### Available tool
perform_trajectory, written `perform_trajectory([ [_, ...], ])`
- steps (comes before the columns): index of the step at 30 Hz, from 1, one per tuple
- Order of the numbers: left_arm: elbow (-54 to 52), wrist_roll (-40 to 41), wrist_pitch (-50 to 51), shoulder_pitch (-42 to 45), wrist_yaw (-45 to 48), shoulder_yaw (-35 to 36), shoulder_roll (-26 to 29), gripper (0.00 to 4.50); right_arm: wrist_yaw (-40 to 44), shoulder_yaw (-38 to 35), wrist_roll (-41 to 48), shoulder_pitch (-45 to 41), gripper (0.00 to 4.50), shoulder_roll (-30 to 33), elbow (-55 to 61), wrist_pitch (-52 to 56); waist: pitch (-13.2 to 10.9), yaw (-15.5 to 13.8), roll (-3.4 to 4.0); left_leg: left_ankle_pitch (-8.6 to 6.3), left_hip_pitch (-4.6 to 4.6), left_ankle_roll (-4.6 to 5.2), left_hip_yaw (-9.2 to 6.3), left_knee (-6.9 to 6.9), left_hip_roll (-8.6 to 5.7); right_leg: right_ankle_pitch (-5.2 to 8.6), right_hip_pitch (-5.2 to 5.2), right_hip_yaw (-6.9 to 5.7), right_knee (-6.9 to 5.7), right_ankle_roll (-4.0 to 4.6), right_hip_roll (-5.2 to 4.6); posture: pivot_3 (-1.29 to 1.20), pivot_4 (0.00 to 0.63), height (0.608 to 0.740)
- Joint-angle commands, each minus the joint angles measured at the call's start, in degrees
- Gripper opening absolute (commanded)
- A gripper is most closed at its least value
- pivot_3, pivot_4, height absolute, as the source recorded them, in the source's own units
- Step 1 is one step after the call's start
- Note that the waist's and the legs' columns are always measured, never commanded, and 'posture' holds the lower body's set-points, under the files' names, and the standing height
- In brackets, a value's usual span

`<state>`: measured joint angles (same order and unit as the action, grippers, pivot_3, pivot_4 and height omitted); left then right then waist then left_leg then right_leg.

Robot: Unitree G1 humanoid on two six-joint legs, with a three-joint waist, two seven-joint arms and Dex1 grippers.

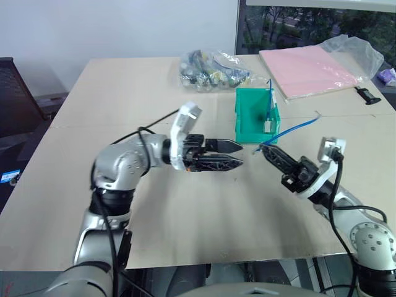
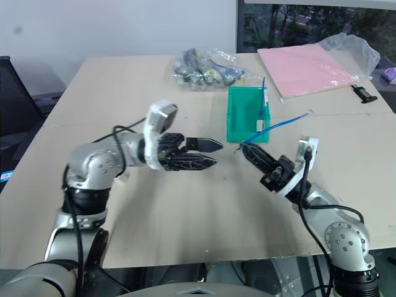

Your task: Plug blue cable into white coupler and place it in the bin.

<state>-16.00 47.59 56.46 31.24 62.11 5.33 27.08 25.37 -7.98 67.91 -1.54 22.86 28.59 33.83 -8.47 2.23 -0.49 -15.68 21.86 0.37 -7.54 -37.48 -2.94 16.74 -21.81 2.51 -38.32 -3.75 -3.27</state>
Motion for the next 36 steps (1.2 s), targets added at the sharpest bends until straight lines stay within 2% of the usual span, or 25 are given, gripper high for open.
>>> perform_trajectory([
  [1,-13.70,-1.40,-5.71,-6.52,-17.56,9.45,-4.05,3.56,5.20,-0.42,-5.73,-1.06,0.03,1.19,0.03,-3.82,0.00,-0.28,0.00,0.00,0.01,-0.01,-0.02,0.02,0.01,0.00,0.00,-0.02,0.05,0.00,0.00,0.00,0.150,0.740],
  [3,-20.12,-4.53,-9.73,-12.05,-22.94,11.58,-5.14,3.56,7.64,-0.19,-7.92,-1.22,0.03,1.89,-0.78,-4.63,0.00,-0.35,0.00,0.12,0.02,-0.21,0.00,0.03,0.01,-0.01,0.00,-0.01,0.07,0.00,-0.01,0.00,0.150,0.740],
  [7,-31.95,-22.91,-22.06,-33.48,-34.76,13.75,-6.32,3.56,12.54,1.90,-11.83,-2.75,0.03,2.40,-3.63,-5.48,0.01,0.08,0.01,0.12,-0.08,-0.23,0.14,0.16,0.00,-0.02,0.02,0.27,0.21,0.01,0.04,0.00,0.150,0.740],
  [9,-35.21,-29.53,-27.41,-42.67,-40.06,13.89,-9.35,3.56,14.20,3.07,-13.00,-3.60,0.03,2.23,-4.57,-5.20,-0.01,-0.54,-0.01,0.11,-0.09,-0.23,0.11,0.24,-0.01,-0.02,0.00,0.43,0.26,0.02,0.07,0.00,0.150,0.740],
  [12,-36.62,-36.97,-33.82,-57.52,-45.85,12.15,-15.71,3.56,16.10,4.70,-14.51,-5.00,0.03,1.91,-5.87,-4.84,0.01,-1.51,-0.05,-0.03,-0.12,-0.01,0.17,0.20,-0.01,-0.08,0.06,0.41,0.35,0.10,0.06,0.00,0.150,0.740],
  [15,-32.45,-39.91,-37.73,-63.90,-48.25,8.59,-19.63,3.56,16.70,4.82,-14.72,-6.11,0.03,1.52,-6.69,-4.49,-0.02,-2.70,-0.07,-0.06,-0.08,0.04,0.12,0.19,-0.11,-0.08,0.13,0.46,0.44,0.10,-0.10,0.00,0.150,0.740],
  [17,-28.85,-40.48,-38.94,-63.46,-49.02,7.12,-20.80,3.56,17.04,4.89,-14.98,-6.53,0.03,1.29,-6.94,-4.20,-0.03,-3.37,-0.07,-0.06,-0.05,0.04,0.01,0.18,-0.17,-0.07,0.15,0.26,0.43,0.11,-0.19,0.00,0.150,0.740],
  [20,-20.79,-40.42,-41.45,-58.91,-48.36,6.98,-19.76,3.56,16.87,5.24,-15.37,-6.98,0.03,0.76,-6.89,-3.83,-0.03,-3.44,-0.09,-0.05,-0.05,0.04,-0.01,0.15,-0.16,-0.06,0.22,-0.15,0.42,0.11,-0.28,0.00,0.150,0.740],
  [23,-14.66,-40.74,-43.20,-55.18,-48.43,8.94,-17.85,3.56,16.44,5.52,-15.66,-6.97,0.03,0.15,-6.40,-3.57,-0.04,-2.88,-0.08,-0.05,-0.02,0.04,0.07,0.16,-0.18,-0.07,0.20,-0.11,0.41,0.10,-0.26,0.00,0.150,0.740],
  [27,-6.21,-37.29,-44.72,-48.62,-44.86,10.84,-14.15,3.56,15.21,6.09,-16.42,-5.90,0.03,-1.15,-4.98,-3.63,-0.04,-2.53,-0.08,-0.02,0.02,-0.01,0.06,0.19,-0.15,-0.07,0.08,-0.07,0.40,0.08,-0.20,0.00,0.150,0.740],
  [33,0.06,-34.63,-46.57,-45.79,-40.57,12.04,-10.18,3.56,13.40,5.81,-17.21,-4.02,0.03,-2.31,-3.27,-4.02,-0.04,-2.30,-0.07,-0.03,0.03,0.01,0.04,0.23,-0.10,-0.07,0.06,-0.09,0.40,0.08,-0.22,0.00,0.150,0.740],
  [36,2.57,-34.78,-48.24,-44.49,-38.88,11.51,-8.53,2.81,13.08,5.79,-17.57,-3.55,0.03,-2.55,-2.85,-4.23,-0.04,-2.22,-0.06,-0.04,0.00,0.02,0.03,0.23,-0.12,-0.07,0.07,-0.11,0.34,0.09,-0.25,0.00,0.150,0.740],
])
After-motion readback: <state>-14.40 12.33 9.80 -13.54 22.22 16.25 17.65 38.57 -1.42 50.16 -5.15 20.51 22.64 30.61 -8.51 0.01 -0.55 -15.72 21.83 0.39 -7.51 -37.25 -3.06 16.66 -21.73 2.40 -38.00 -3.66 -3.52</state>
